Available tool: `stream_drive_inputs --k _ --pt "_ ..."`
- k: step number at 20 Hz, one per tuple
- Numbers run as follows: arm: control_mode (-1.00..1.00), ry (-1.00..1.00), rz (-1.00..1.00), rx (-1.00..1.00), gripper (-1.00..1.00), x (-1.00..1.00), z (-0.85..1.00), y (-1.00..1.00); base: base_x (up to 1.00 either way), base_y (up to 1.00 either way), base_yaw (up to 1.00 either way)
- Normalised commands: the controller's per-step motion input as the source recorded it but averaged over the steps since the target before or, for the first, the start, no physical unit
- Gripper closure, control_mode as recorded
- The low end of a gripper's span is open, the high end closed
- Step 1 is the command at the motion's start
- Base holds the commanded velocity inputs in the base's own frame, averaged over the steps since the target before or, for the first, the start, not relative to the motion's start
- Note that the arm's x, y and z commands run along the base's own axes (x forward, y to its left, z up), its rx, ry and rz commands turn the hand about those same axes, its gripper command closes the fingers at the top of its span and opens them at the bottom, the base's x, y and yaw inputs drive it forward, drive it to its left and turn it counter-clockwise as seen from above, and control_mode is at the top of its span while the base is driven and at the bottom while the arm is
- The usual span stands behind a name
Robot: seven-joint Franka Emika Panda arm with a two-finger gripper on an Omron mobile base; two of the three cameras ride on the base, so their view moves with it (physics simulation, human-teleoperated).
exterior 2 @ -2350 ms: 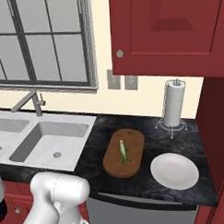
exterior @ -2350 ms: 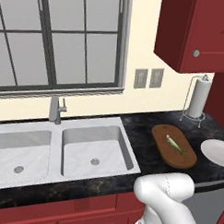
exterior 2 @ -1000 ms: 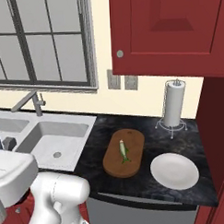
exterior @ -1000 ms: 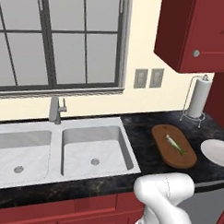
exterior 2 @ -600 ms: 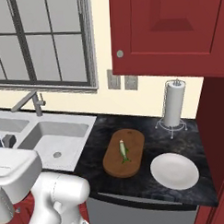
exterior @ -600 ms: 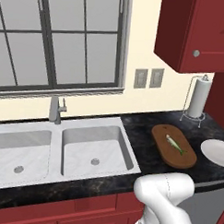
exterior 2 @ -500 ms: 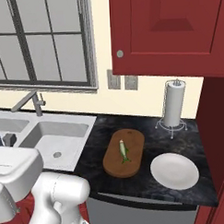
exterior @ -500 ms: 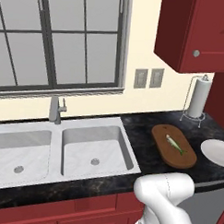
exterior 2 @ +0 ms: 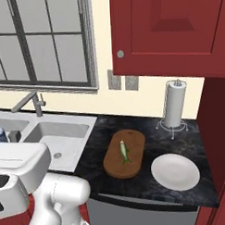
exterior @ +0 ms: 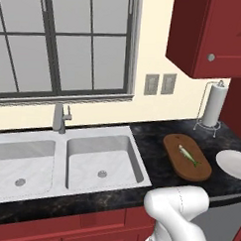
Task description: Pick the fish from the plate and place it on the cutting board. Then pick the condiment bottle from the cabinet and place it next to the cutting board.
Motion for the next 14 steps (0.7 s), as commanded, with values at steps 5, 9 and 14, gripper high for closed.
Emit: stream_drive_inputs --k 5,9,14 --pt "-1.0 -0.06 0.02 -0.08 1.0 0.1 -0.23 0.02 0.0 0.0 0.0" --pt "-1.0 -0.02 0.0 -0.16 1.0 0.03 -0.21 0.04 0.0 0.0 0.0" --pt "-1.0 -0.01 0.0 -0.17 1.0 0.1 -0.15 0.08 0.0 0.0 0.0"
